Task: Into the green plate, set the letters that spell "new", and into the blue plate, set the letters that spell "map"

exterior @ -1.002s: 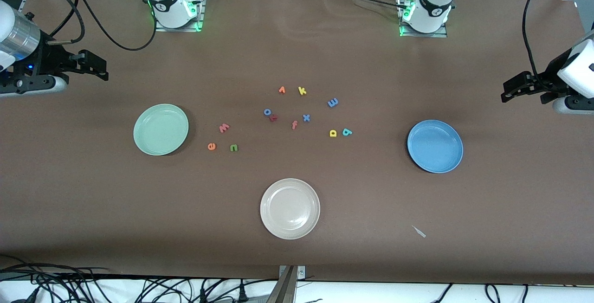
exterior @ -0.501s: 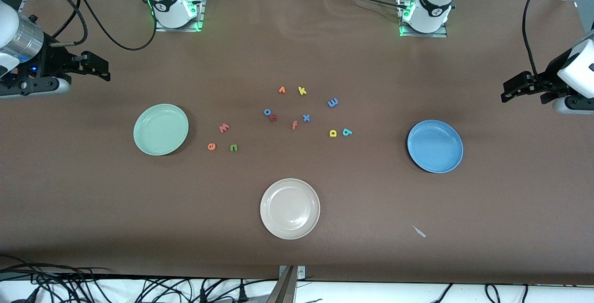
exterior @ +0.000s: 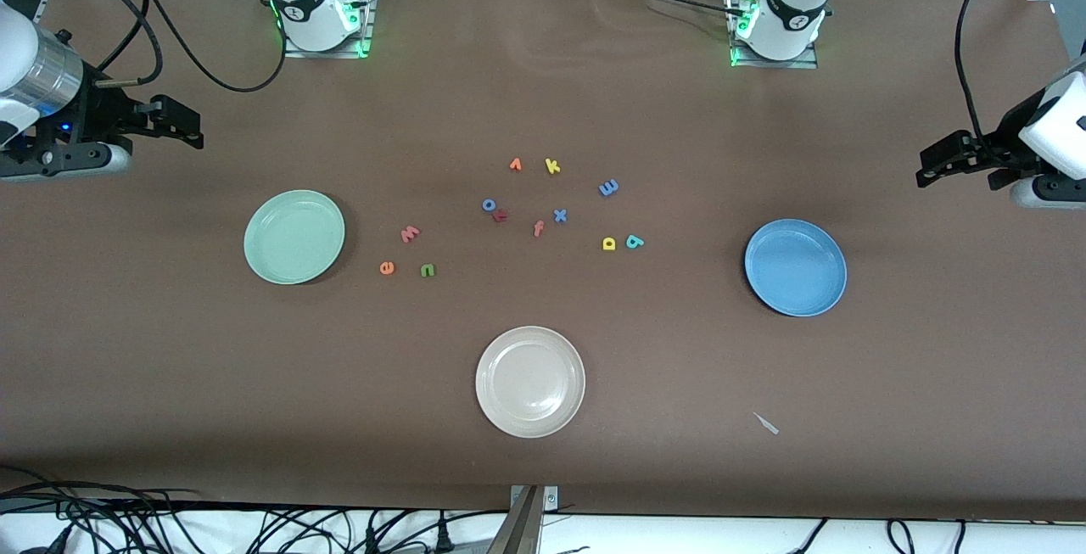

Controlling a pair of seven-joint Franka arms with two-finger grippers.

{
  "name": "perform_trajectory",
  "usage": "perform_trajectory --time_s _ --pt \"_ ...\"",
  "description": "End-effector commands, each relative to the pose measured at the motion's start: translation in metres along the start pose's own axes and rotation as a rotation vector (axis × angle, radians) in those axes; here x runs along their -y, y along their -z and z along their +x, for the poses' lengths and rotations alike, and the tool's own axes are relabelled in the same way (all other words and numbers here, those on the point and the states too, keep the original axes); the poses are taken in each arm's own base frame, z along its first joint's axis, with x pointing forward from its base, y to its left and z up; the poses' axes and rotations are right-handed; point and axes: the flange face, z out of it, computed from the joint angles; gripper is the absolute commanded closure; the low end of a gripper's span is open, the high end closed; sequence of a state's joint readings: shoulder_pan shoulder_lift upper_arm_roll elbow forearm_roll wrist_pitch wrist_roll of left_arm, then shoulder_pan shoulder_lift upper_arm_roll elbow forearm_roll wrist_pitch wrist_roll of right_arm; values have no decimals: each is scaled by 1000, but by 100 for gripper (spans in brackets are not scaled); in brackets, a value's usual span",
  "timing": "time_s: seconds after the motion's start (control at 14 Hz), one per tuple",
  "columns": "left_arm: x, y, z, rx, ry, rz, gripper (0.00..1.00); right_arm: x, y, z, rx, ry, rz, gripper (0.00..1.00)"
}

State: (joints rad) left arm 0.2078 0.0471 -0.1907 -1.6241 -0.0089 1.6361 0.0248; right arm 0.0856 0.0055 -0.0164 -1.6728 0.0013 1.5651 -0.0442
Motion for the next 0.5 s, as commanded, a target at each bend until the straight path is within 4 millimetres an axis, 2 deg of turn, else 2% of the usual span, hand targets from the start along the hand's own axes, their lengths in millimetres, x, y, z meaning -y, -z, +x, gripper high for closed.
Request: perform_trajectory --time_s 0.0,0.43 --pt "0 1 -2 -10 -17 -15 0 2 2 -5 -11 9 1 0" --pt "0 1 -1 -11 -17 -15 0 -1 1 -6 -5 12 2 0"
